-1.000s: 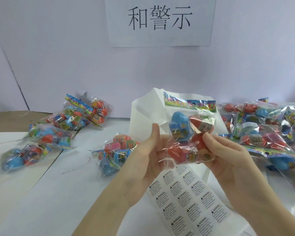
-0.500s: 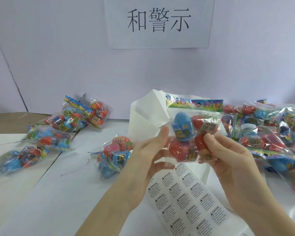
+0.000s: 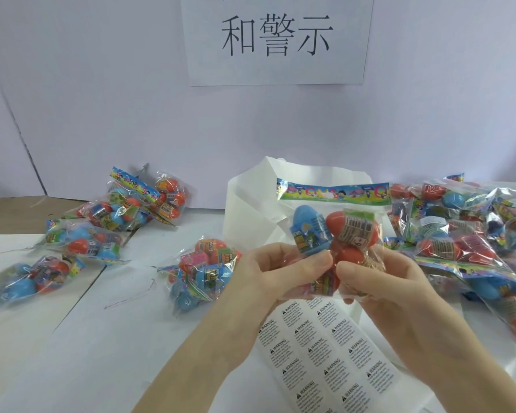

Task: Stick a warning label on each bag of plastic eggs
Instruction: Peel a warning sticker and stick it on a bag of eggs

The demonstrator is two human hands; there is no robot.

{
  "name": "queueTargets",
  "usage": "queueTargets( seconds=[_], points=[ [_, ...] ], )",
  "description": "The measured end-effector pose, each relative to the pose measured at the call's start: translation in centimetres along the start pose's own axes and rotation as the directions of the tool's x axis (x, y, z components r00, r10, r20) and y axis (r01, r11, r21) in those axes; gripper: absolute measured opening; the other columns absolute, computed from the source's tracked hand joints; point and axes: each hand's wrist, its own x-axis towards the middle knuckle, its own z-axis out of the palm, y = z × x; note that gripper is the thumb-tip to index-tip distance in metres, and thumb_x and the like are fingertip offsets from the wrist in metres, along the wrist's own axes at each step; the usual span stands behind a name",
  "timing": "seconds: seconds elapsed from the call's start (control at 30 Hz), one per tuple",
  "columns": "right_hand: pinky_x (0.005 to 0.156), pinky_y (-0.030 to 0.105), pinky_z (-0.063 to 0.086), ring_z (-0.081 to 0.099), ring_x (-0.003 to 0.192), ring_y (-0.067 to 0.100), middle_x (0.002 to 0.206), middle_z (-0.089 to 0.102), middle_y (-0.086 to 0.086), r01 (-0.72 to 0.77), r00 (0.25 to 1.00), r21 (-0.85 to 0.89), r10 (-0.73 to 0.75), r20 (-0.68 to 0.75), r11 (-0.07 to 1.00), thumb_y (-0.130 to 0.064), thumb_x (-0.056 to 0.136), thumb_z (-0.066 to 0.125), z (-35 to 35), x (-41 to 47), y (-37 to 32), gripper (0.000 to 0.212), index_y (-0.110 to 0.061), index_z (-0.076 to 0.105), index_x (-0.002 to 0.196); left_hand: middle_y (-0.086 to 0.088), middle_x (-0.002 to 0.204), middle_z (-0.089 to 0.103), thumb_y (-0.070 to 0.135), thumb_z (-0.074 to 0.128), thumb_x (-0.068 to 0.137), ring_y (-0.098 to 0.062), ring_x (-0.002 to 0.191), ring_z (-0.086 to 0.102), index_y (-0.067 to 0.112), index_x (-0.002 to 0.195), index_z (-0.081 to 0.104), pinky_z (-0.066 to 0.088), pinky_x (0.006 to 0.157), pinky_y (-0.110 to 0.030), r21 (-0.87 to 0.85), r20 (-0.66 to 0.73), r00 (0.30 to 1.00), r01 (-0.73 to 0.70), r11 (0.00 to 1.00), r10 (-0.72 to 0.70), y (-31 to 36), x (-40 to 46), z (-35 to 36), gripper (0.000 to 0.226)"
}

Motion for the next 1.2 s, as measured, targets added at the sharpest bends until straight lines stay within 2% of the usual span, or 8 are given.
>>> queueTargets(
  seconds=[0.27,0.4,0.5,0.6,0.8,0.97,1.1,1.2],
  points=[
    [0.054,0.014,0.045,0.059,0.058,0.007,0.068,0.069,-0.003,0.036,0.999,0.006,-0.036,0.028,0.999,-0.038,0.035,0.090,0.2,-0.1,-0.1,0.045,-0.021,0.076,0.074,-0.007,0.073,0.068,0.018,0.072,0.062,-0.015,0.062,0.066,-0.003,0.087,0.068,0.052,0.062,-0.020,-0.066,0.027,0.999,-0.020,0.998,0.022,0.1,-0.1,0.2,0.033],
    [0.055,0.011,0.045,0.058,0.060,0.003,0.070,0.069,-0.004,0.069,0.994,-0.062,-0.073,-0.076,0.996,-0.031,0.043,0.082,0.3,0.2,0.3,0.037,-0.026,0.076,0.079,-0.007,0.074,0.071,0.014,0.074,0.058,-0.015,0.062,0.067,0.007,0.077,0.074,0.054,0.063,-0.021,-0.113,-0.058,0.997,-0.052,0.992,0.046,-0.1,0.2,-0.1,0.021],
    [0.065,0.015,0.046,0.062,0.073,0.004,0.087,0.072,-0.003,0.069,0.959,-0.205,-0.122,-0.256,0.976,-0.052,0.043,0.087,0.2,0.5,0.6,0.054,-0.028,0.073,0.089,-0.011,0.078,0.072,0.003,0.076,0.051,-0.016,0.063,0.067,0.004,0.078,0.075,0.055,0.064,-0.021,-0.175,-0.174,0.981,-0.120,0.977,0.089,0.0,0.6,-0.8,0.026],
    [0.070,0.018,0.044,0.060,0.082,0.005,0.091,0.068,-0.011,-0.064,0.903,-0.486,-0.157,-0.400,0.872,-0.059,0.055,0.071,-0.2,0.6,1.4,0.045,-0.031,0.067,0.089,-0.007,0.070,0.071,0.009,0.077,0.038,-0.011,0.056,0.065,0.008,0.065,0.075,0.054,0.057,-0.018,-0.324,-0.286,0.953,-0.191,0.927,0.097,0.3,0.7,-1.4,0.027],
    [0.067,0.009,0.039,0.046,0.095,-0.004,0.103,0.052,-0.018,-0.283,0.955,-0.787,0.088,-0.283,0.549,-0.043,0.072,0.073,-0.5,0.7,3.2,0.053,-0.044,0.037,0.110,-0.006,0.079,0.072,0.013,0.062,0.062,-0.014,0.070,0.069,0.010,0.064,0.074,0.057,0.066,-0.022,-0.486,-0.254,0.963,-0.211,0.848,0.094,0.7,0.5,-1.7,0.012],
    [0.059,0.011,0.042,0.057,0.068,-0.001,0.082,0.064,-0.005,-0.274,0.957,-0.686,0.122,-0.262,0.675,-0.018,0.076,0.074,-0.5,0.7,3.0,0.038,-0.038,0.053,0.099,-0.009,0.084,0.072,0.018,0.065,0.061,-0.020,0.070,0.070,0.009,0.068,0.075,0.057,0.065,-0.025,-0.573,-0.280,0.959,-0.201,0.795,0.041,1.2,0.2,-2.2,0.015],
    [0.070,0.033,0.051,0.064,0.076,0.022,0.082,0.065,0.004,-0.157,0.956,-0.526,-0.005,-0.294,0.836,-0.003,0.082,0.066,-0.2,0.8,2.4,0.033,-0.033,0.060,0.096,-0.005,0.084,0.068,0.026,0.071,0.051,-0.016,0.067,0.060,0.015,0.073,0.074,0.046,0.061,-0.025,-0.490,-0.270,0.961,-0.188,0.851,0.057,1.3,0.2,-2.3,0.024],
    [0.064,0.036,0.051,0.067,0.068,0.016,0.080,0.064,0.001,-0.028,0.939,-0.432,-0.124,-0.321,0.902,0.002,0.086,0.059,-0.1,0.9,1.9,0.038,-0.035,0.058,0.095,-0.002,0.080,0.068,0.026,0.066,0.061,-0.014,0.066,0.058,0.017,0.074,0.075,0.044,0.056,-0.023,-0.442,-0.240,0.965,-0.206,0.873,0.106,1.5,0.2,-2.4,0.018]
  ],
)
